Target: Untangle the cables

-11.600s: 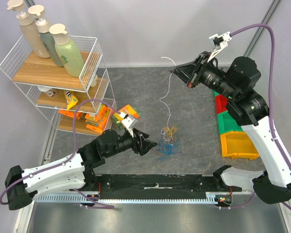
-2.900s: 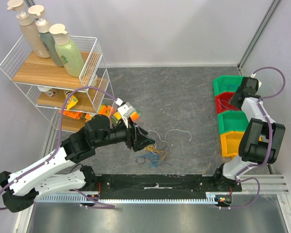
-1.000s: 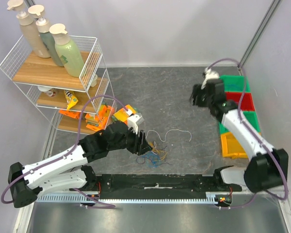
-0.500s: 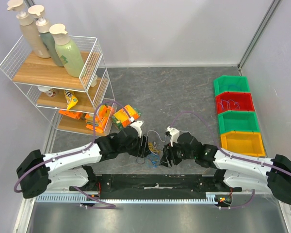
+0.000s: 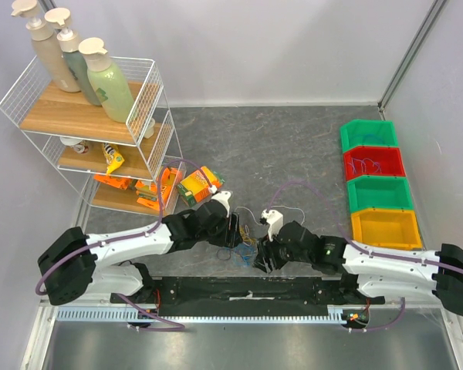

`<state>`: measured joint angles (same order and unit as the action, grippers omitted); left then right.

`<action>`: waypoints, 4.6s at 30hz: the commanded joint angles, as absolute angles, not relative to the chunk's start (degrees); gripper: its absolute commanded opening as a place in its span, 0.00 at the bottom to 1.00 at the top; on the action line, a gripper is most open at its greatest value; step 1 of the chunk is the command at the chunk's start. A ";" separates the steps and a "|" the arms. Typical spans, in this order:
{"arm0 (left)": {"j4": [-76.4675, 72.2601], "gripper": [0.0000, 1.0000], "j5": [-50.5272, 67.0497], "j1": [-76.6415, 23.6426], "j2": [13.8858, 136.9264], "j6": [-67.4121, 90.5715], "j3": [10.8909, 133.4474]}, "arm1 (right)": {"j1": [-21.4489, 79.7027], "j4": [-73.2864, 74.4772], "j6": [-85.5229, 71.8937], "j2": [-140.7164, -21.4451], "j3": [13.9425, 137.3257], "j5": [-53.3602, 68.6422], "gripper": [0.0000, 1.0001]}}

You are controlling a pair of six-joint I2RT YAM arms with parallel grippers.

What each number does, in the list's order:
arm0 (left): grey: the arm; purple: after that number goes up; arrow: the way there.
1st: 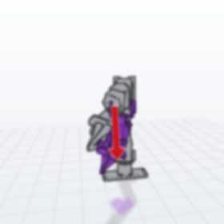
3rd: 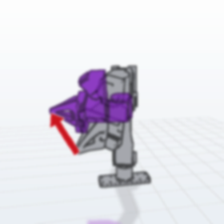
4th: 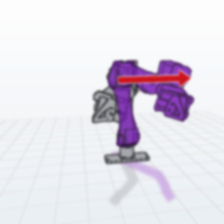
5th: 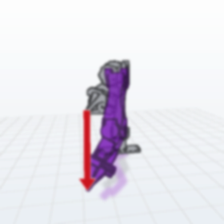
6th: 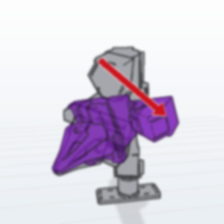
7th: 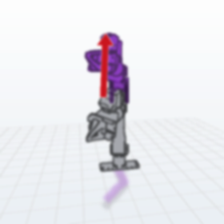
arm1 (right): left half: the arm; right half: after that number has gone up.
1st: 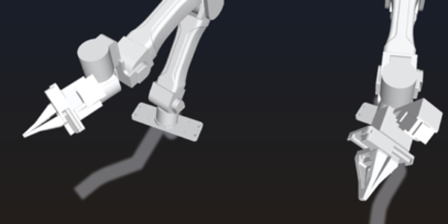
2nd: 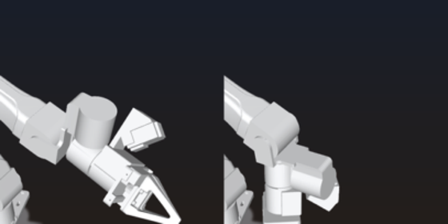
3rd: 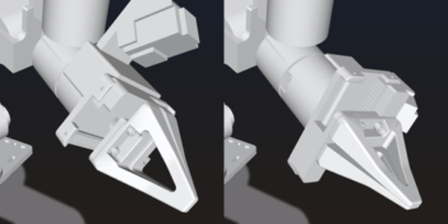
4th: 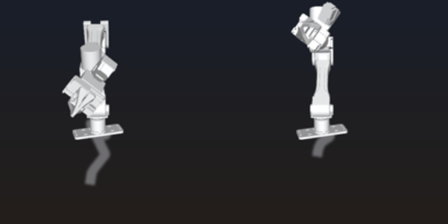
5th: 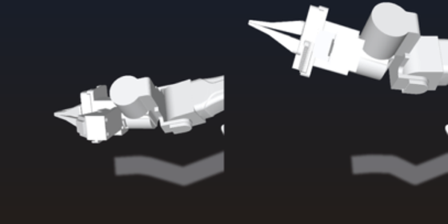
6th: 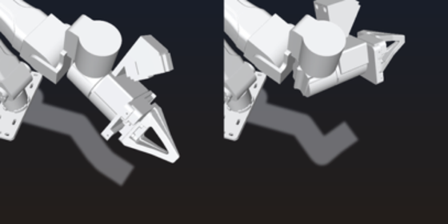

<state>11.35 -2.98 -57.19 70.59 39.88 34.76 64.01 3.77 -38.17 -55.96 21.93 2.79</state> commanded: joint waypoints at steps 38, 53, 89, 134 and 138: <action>0.54 0.52 -2.55 -54.23 70.48 37.97 35.60 | 72.33 21.18 -32.96 -45.17 43.41 -22.68 0.00; -9.75 0.45 3.07 -54.23 87.17 40.51 33.75 | 72.33 20.31 -25.77 -49.04 62.71 -22.59 0.00; -8.71 0.42 -5.44 -53.26 78.41 40.70 25.23 | 72.33 -12.38 17.82 -84.73 142.92 -10.72 0.00; 1.23 0.67 12.83 -52.73 47.46 28.39 44.04 | 66.63 -9.58 41.56 -78.92 116.52 -43.07 0.00; 1.14 0.67 12.92 -52.73 46.50 30.32 42.02 | 56.28 -5.91 41.23 -83.83 125.92 -41.67 0.00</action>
<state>3.90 11.11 -52.95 47.70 29.08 41.71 64.14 -9.47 38.74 -80.23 117.78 -40.88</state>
